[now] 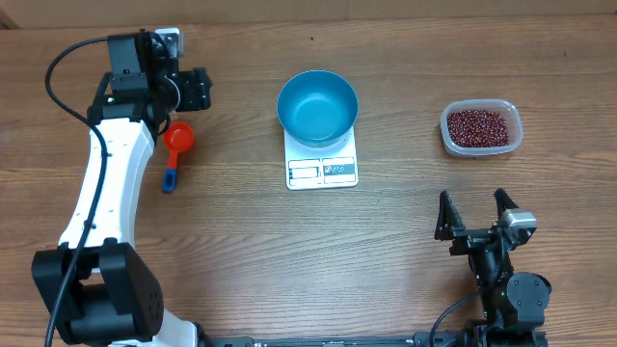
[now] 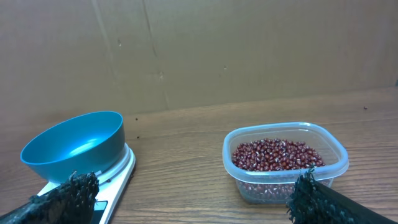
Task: Scoop item into bowl and weigh 150g on scale
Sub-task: 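Reach the left gripper down to the red scoop and grasp it, then lift the red scoop with the left gripper toward the teal bowl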
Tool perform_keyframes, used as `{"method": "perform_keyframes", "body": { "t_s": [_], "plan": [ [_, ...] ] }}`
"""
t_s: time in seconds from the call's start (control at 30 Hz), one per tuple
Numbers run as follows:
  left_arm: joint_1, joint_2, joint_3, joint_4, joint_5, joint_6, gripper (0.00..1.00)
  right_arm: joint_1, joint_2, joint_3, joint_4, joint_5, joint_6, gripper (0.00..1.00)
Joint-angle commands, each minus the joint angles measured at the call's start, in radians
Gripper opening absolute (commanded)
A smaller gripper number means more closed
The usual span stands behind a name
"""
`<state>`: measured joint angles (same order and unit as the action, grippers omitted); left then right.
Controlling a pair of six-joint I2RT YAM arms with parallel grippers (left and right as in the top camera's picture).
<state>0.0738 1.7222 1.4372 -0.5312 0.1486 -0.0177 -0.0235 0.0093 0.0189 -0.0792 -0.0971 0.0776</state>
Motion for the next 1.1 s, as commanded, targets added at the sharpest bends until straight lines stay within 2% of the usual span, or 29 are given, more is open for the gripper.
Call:
{"method": "perform_keyframes", "body": {
  "t_s": [0.0,0.13,0.17,0.23,0.3,0.4,0.53,0.63,0.8,0.93,1.07],
  "plan": [
    [0.032,0.045,0.018,0.015,-0.078,0.026,0.56,0.006,-0.006,-0.011,0.005,0.007,0.000,1.00],
    [0.068,0.106,0.018,0.018,-0.078,0.038,0.22,0.006,-0.006,-0.011,0.005,0.007,0.000,1.00],
    [0.076,0.117,0.018,0.014,-0.078,0.042,0.21,0.006,-0.006,-0.011,0.005,0.007,0.000,1.00],
    [0.093,0.150,0.018,0.005,-0.064,0.074,0.26,0.006,-0.006,-0.011,0.005,0.007,0.000,1.00],
    [0.105,0.181,0.018,-0.021,-0.043,0.185,0.35,0.006,-0.006,-0.011,0.005,0.007,0.000,1.00],
    [0.112,0.219,0.018,-0.057,-0.051,0.308,0.40,0.006,-0.006,-0.011,0.005,0.007,0.000,1.00],
    [0.117,0.263,0.018,-0.052,-0.052,0.314,0.43,0.006,-0.006,-0.011,0.005,0.007,0.000,1.00],
    [0.126,0.285,0.018,-0.036,-0.082,0.322,0.52,0.006,-0.006,-0.011,0.005,0.007,0.000,1.00],
    [0.163,0.286,0.018,-0.007,-0.074,0.341,0.60,0.006,-0.006,-0.011,0.005,0.007,0.000,1.00],
    [0.163,0.300,0.016,-0.043,-0.051,0.398,0.56,0.006,-0.006,-0.011,0.005,0.007,0.000,1.00],
    [0.161,0.321,0.008,-0.049,-0.050,0.383,0.50,0.006,-0.006,-0.011,0.005,0.007,-0.001,1.00]
  ]
}}
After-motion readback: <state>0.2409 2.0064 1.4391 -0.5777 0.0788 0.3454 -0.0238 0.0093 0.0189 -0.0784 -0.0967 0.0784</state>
